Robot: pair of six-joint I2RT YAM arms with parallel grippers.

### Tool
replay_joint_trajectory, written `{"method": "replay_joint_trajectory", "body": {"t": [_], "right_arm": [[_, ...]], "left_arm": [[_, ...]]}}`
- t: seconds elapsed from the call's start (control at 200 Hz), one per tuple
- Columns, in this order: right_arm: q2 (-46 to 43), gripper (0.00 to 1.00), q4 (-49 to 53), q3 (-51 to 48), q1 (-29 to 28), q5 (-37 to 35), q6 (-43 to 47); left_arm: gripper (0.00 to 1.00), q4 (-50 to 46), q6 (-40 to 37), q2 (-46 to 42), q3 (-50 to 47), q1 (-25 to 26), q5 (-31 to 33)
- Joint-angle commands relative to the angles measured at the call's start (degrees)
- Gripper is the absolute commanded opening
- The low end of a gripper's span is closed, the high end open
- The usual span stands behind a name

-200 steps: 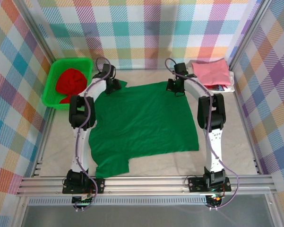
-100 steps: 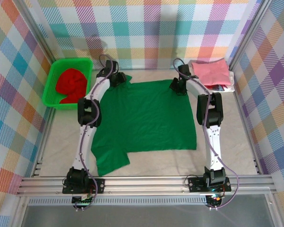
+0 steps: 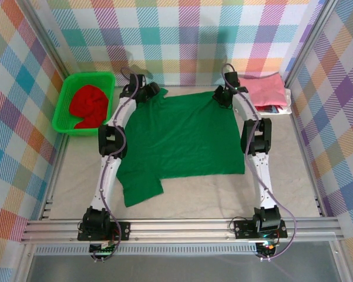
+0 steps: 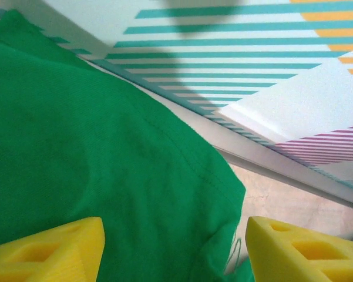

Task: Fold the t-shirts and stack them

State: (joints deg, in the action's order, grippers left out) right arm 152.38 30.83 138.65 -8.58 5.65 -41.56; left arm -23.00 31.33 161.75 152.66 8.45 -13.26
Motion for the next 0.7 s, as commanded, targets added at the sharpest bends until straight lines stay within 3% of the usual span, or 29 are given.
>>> {"method": "replay_joint_trajectory", "body": {"t": [0.0, 0.15, 0.38, 0.5, 0.605, 0.695], "right_arm": [[-17.0, 0.23, -3.6, -11.9, -1.0, 3.3, 0.1], [-40.0, 0.33, -17.6, -41.5, -3.3, 3.4, 5.4], [-66.8, 0.45, -32.9, -81.9, -8.3, 1.3, 20.7], [-74.2, 0.46, -37.1, -95.4, -8.8, 0.9, 20.8], [-78.2, 0.47, -37.7, -101.2, -11.1, 0.7, 23.7], [-79.3, 0.52, -40.0, -104.3, -12.9, -0.5, 25.8]], "left_arm": [[0.66, -4.6, -3.9, -17.4, -5.4, -0.1, -0.3], [0.68, 6.5, -3.9, -44.3, -40.1, 1.4, 2.2], [0.68, -1.3, -1.8, -83.1, -86.5, 5.3, 15.3], [0.67, -16.6, 3.3, -98.3, -100.5, 6.9, 18.3], [0.67, -28.4, 8.7, -108.2, -108.2, 7.7, 15.8], [0.67, -32.7, 13.2, -113.8, -113.2, 9.1, 13.7]]}}
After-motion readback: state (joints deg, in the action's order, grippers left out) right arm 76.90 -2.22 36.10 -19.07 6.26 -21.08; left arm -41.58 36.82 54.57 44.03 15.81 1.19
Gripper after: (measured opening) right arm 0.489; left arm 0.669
